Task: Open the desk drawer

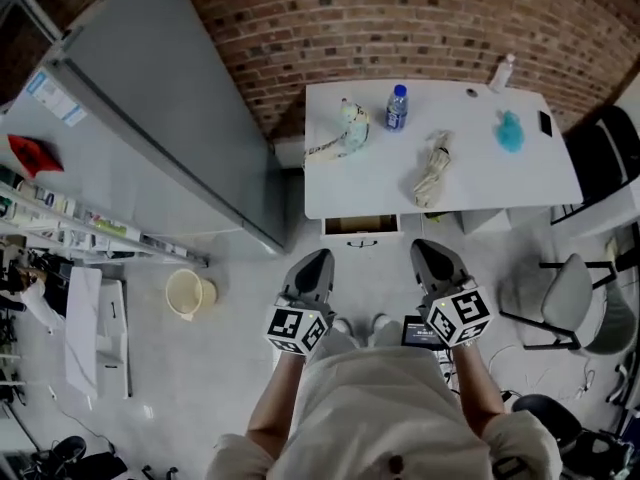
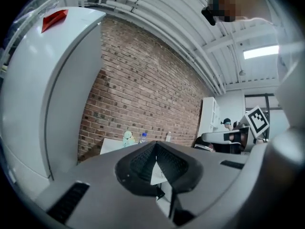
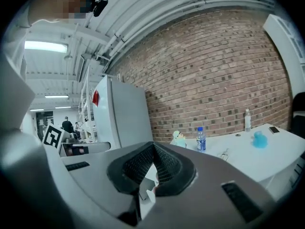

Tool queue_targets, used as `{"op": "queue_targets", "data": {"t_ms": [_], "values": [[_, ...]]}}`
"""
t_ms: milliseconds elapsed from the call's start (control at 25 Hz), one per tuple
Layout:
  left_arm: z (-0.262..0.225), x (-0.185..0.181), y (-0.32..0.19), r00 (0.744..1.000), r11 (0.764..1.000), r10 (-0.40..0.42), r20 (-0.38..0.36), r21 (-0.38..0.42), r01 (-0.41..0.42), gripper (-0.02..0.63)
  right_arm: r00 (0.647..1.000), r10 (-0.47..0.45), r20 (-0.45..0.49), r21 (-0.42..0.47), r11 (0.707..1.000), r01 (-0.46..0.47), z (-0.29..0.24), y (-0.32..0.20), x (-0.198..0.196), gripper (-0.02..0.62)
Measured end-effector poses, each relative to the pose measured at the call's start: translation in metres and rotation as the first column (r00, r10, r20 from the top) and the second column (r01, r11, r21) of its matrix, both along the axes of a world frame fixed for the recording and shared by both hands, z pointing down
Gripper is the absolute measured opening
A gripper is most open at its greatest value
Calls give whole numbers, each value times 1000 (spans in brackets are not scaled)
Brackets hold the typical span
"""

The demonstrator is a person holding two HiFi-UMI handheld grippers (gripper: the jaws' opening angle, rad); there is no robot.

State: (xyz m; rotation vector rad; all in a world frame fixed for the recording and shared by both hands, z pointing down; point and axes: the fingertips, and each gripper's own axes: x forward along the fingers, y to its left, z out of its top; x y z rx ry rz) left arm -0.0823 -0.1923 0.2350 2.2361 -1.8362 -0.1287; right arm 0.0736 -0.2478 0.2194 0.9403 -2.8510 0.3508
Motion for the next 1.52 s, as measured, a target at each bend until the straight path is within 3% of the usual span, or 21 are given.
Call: {"op": "queue_targets", "data": {"t_ms": [440,560,840,1160,1520], "values": [[-99,12,35,999,995,-2,45,104,-2,9,992,54,113,19,998,-57,-89,28,50,26],[-126,18,36,998,991,2,59,134,-10,9,985,44,165,4,999,-46,-110,34,52,26],[-176,17,36,997,985,-30,73,173,17,9,985,-23,172,85,996,9,-155,48,36,26],[-172,28,46,998,991,2,56,137,-9,9,975,-49,217,39,998,41,-160,59,25,26],[-152,22,47,999,997,3,44,78,-6,9,986,-42,161,4,999,42,-136,62,17,26]]}}
